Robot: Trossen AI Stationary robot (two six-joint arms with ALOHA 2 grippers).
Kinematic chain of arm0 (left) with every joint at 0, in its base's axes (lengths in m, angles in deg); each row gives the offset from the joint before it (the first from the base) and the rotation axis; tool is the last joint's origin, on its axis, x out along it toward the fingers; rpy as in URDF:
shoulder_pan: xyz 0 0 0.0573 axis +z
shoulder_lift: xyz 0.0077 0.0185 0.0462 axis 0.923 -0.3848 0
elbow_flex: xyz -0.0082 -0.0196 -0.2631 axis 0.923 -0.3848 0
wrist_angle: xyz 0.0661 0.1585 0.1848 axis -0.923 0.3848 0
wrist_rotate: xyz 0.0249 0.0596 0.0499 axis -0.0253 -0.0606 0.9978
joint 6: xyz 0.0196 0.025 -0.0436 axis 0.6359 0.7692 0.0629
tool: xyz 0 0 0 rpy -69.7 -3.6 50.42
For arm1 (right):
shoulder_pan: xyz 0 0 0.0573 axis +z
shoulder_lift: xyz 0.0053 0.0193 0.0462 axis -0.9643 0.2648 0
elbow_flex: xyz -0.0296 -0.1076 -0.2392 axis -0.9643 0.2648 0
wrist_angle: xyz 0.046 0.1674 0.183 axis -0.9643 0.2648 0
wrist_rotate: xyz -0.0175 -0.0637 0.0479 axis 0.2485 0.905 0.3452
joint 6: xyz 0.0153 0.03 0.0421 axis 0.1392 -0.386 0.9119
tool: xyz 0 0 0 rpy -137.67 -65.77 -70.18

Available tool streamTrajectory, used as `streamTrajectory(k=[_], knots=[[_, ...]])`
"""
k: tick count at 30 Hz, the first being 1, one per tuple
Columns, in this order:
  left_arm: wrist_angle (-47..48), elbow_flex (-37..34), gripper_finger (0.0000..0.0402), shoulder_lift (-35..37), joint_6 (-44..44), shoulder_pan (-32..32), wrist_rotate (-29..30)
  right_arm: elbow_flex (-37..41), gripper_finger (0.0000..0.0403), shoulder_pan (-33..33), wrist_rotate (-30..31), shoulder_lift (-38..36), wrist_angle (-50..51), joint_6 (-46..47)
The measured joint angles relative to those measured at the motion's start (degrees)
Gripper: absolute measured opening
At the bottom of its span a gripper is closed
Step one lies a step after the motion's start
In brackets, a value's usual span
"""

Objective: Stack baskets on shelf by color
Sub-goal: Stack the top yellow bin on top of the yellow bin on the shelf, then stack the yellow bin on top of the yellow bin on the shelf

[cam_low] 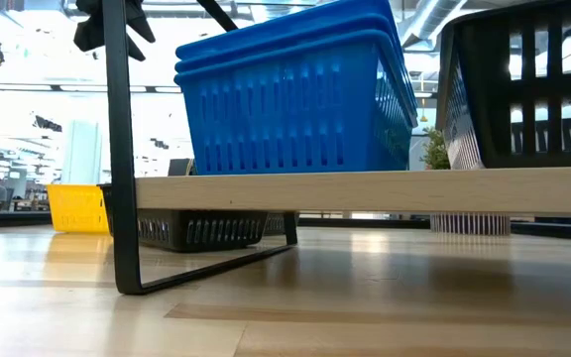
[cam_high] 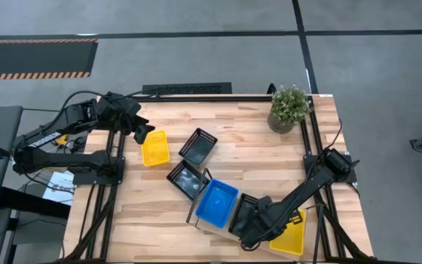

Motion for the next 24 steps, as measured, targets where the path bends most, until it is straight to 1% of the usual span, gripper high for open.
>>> streamTrajectory(k=[3,5,8,10,15,17,19,24], knots=[[0.8,0.0,0.0202,0.0,0.3,0.0,0.0,-5.3,0.0012,-0.4,0.0,0.0,4.2,-1.2],[1.1,0.0,0.0202,0.0,0.4,0.0,0.0,-8.9,0.0012,-0.7,1.2,-0.3,5.0,-2.3],[1.0,0.0,0.0202,0.0,0.9,0.0,0.0,-12.6,0.0012,-1.7,8.0,-1.9,5.0,-3.9],[1.2,0.0,0.0202,0.0,1.8,0.0,0.0,-15.5,0.0012,-3.2,12.9,-2.9,4.8,-7.8],[4.9,0.1,0.0202,-0.6,2.0,0.0,0.4,-19.4,0.0013,-9.2,27.1,-5.3,4.0,-21.2],[6.6,-0.3,0.0202,-1.0,2.0,-0.1,0.5,-20.2,0.0017,-12.1,31.0,-5.9,3.3,-29.0],[8.0,-1.4,0.0202,-1.1,1.2,-0.6,0.4,-20.4,0.0027,-15.3,33.2,-6.0,2.1,-37.5],[8.3,-5.9,0.0202,-1.1,-2.6,-2.0,-0.2,-20.4,0.0072,-25.1,32.8,-6.3,-2.5,-55.5]])
